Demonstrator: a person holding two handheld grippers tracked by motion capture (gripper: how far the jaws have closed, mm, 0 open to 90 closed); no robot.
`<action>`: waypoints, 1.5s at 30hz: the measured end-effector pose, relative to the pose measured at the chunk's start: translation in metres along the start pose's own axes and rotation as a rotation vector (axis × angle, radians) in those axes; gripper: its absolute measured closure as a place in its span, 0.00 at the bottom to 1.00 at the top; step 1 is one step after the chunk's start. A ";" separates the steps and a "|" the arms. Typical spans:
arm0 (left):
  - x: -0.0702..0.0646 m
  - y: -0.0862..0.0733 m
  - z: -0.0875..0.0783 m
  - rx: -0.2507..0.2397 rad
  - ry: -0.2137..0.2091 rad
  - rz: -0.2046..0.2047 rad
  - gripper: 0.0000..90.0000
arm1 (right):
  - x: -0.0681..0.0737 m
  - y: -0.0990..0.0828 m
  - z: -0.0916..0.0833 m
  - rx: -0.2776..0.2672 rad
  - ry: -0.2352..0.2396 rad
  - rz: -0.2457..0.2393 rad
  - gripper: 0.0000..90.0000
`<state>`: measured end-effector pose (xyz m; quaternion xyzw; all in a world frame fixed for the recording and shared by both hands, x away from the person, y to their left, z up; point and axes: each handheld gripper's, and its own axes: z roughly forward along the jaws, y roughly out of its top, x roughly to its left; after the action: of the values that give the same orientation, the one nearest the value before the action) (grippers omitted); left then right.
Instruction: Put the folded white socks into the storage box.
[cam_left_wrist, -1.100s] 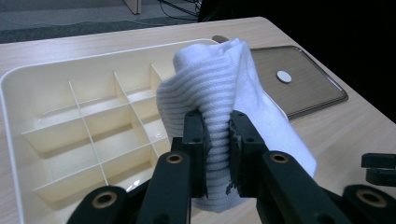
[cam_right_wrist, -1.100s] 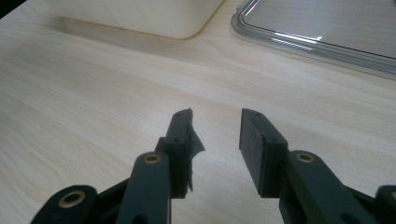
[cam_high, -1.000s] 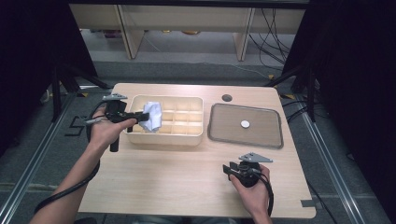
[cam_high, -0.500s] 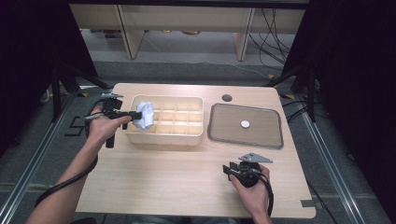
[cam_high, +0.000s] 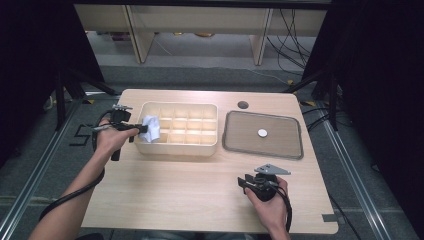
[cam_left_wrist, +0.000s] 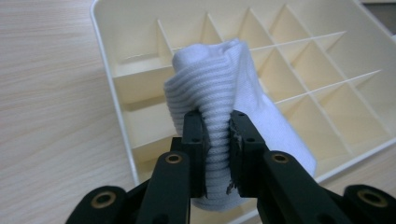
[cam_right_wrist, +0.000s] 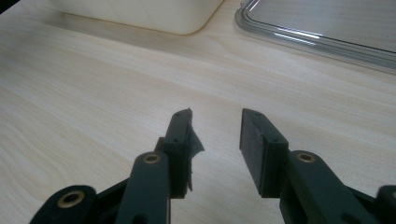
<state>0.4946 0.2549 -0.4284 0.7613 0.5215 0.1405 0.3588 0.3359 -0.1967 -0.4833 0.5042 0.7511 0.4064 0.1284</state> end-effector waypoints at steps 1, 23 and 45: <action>0.000 -0.001 0.001 -0.004 0.006 -0.003 0.87 | 0.001 0.000 -0.001 0.004 -0.001 0.009 0.72; -0.005 0.003 0.014 0.108 0.143 0.145 0.87 | 0.000 0.000 0.001 0.002 -0.002 -0.003 0.72; -0.015 0.005 0.022 0.249 0.221 0.313 0.88 | 0.001 0.001 0.000 0.003 0.001 -0.002 0.72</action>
<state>0.5051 0.2315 -0.4381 0.8513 0.4466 0.2115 0.1763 0.3360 -0.1957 -0.4827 0.5037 0.7522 0.4053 0.1277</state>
